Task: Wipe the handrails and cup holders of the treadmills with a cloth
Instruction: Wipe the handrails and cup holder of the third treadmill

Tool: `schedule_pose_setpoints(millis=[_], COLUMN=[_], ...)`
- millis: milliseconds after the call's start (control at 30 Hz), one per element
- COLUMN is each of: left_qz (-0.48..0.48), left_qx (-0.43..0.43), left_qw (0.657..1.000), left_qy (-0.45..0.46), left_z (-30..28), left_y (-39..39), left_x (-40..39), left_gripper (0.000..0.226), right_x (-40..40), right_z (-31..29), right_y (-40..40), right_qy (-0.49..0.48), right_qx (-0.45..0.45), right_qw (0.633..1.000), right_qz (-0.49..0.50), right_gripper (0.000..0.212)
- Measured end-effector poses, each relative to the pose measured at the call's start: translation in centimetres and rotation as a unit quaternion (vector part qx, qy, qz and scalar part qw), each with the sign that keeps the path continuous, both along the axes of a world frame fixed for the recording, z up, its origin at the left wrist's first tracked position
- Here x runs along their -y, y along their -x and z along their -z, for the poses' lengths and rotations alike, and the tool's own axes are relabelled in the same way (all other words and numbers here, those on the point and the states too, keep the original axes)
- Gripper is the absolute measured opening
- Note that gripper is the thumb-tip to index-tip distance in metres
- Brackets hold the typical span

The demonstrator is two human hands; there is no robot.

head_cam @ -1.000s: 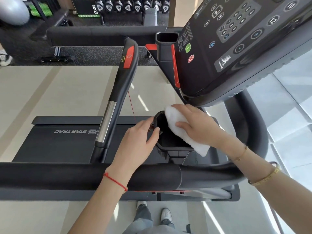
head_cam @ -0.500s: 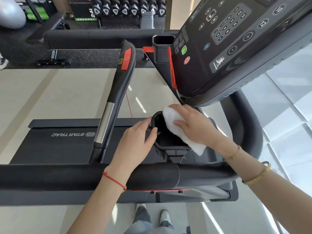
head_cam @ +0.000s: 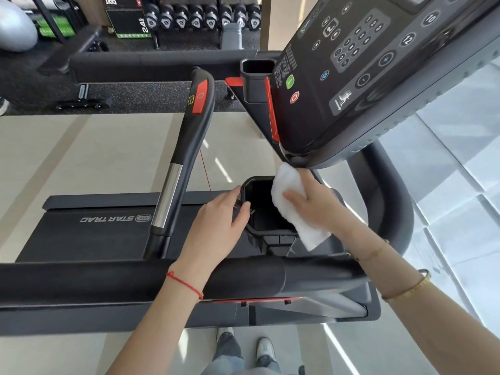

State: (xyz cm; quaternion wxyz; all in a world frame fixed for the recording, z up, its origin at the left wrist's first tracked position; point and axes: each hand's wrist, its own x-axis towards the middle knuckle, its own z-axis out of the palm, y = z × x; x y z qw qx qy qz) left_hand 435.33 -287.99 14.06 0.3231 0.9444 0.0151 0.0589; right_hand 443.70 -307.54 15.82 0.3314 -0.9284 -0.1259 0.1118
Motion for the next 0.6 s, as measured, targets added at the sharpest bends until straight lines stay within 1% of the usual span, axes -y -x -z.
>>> schedule_pose_setpoints(millis=[100,200,267,333,433,500,600], left_qz=[-0.005,-0.008,-0.006,-0.007,-0.011,-0.016,-0.022], left_qx=[0.001,0.005,0.003,-0.003,0.001,0.002,-0.003], left_qw=[1.0,1.0,1.0,1.0,1.0,1.0,1.0], left_qy=[0.0,-0.002,-0.004,-0.007,-0.009,-0.013,-0.01], left_z=[0.0,0.0,-0.1,-0.2,-0.3,-0.2,-0.2], left_y=[-0.1,-0.1,-0.1,0.0,0.0,0.1,0.0], left_x=[0.1,0.1,0.1,0.1,0.3,0.3,0.3], left_gripper=[0.05,0.049,0.048,0.048,0.045,0.038,0.036], right_x=[0.7,0.7,0.3,-0.4,-2.5,-4.0,-4.1], right_z=[1.1,1.2,0.4,-0.4,-1.1,-1.5,-1.4], right_y=[2.8,3.3,2.1,0.3,-2.0,-2.8,-3.1], right_qy=[0.005,0.025,0.041,0.083,0.169,0.168,0.161], right_qx=[-0.007,-0.001,0.028,0.069,0.14,0.139,0.146], right_qw=[0.999,0.999,0.999,0.992,0.953,0.937,0.932], right_qz=[0.034,0.023,-0.014,-0.072,-0.211,-0.274,-0.29], right_gripper=[0.053,0.052,0.053,0.053,0.05,0.046,0.046])
